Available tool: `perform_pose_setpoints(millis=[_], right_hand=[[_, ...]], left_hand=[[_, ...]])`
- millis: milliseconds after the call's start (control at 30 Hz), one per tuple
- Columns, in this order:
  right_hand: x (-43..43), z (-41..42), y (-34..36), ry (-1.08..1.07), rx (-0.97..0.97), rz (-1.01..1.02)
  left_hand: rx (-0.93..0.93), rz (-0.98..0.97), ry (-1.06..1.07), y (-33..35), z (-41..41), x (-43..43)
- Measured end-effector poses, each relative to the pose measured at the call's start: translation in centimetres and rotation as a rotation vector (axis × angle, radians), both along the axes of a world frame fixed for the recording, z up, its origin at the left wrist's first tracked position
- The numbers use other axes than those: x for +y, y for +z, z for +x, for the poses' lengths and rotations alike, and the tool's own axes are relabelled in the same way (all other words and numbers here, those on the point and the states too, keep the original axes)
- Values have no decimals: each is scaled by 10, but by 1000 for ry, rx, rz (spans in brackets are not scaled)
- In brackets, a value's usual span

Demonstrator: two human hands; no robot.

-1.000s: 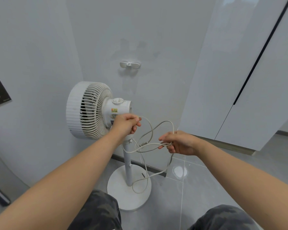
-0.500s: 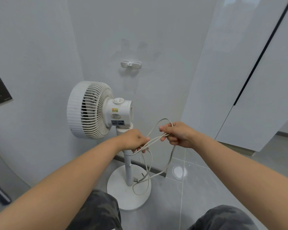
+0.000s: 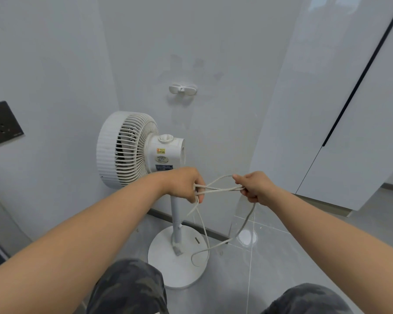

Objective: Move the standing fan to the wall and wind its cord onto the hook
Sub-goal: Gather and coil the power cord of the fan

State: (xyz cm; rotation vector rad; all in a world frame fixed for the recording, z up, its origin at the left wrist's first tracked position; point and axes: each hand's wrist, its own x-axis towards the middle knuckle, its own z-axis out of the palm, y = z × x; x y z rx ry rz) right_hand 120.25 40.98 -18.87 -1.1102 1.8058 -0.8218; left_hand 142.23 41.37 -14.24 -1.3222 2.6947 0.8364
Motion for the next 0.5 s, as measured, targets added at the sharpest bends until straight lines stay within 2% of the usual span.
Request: perform_pose_setpoints(millis=[100, 200, 300, 367, 500], right_hand=[[0, -5, -2, -22, -81, 47], [-1, -4, -3, -27, -160, 88], [-4, -4, -4, -71, -143, 57], [-6, -6, -3, -126, -149, 35], [-8, -10, 1, -189, -121, 10]], left_hand=[[173, -73, 104, -3, -1, -3], [286, -287, 162, -6, -10, -1], [367, -418, 85, -8, -13, 2], [367, -557, -22, -13, -10, 1], [244, -805, -141, -19, 1, -10]])
